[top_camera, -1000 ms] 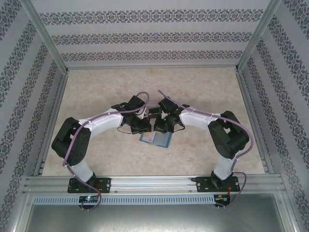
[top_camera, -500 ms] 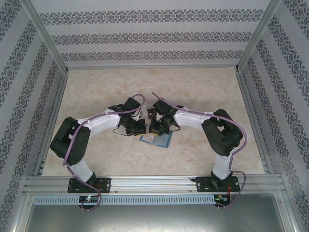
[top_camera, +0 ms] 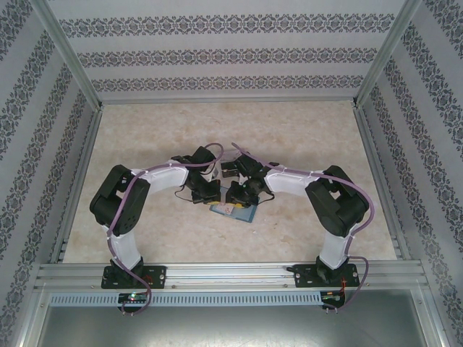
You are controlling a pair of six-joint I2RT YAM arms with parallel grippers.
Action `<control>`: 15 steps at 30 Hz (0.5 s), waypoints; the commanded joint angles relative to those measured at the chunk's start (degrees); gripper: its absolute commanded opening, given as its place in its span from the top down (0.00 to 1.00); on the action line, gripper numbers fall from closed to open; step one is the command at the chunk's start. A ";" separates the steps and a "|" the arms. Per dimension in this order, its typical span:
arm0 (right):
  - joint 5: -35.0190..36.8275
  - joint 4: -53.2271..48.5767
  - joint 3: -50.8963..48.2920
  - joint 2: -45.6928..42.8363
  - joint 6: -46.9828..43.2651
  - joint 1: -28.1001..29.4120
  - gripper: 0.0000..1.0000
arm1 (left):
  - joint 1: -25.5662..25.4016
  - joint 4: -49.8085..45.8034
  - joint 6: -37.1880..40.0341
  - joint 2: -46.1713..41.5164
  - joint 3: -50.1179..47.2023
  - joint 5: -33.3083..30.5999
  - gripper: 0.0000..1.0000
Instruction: Take the credit cards out of the card holder
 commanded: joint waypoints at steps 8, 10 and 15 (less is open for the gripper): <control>1.76 -2.54 -1.43 0.63 -7.61 -3.79 0.68 | 0.47 0.31 -0.90 -0.28 -3.47 2.15 1.00; 1.01 -2.55 -1.17 1.06 -8.56 -4.11 0.68 | 0.17 0.60 -1.24 -0.01 -4.20 2.43 1.00; 0.41 -3.78 -0.18 1.37 -9.73 -4.36 0.67 | -0.69 0.61 -1.89 -0.78 -5.71 2.18 1.00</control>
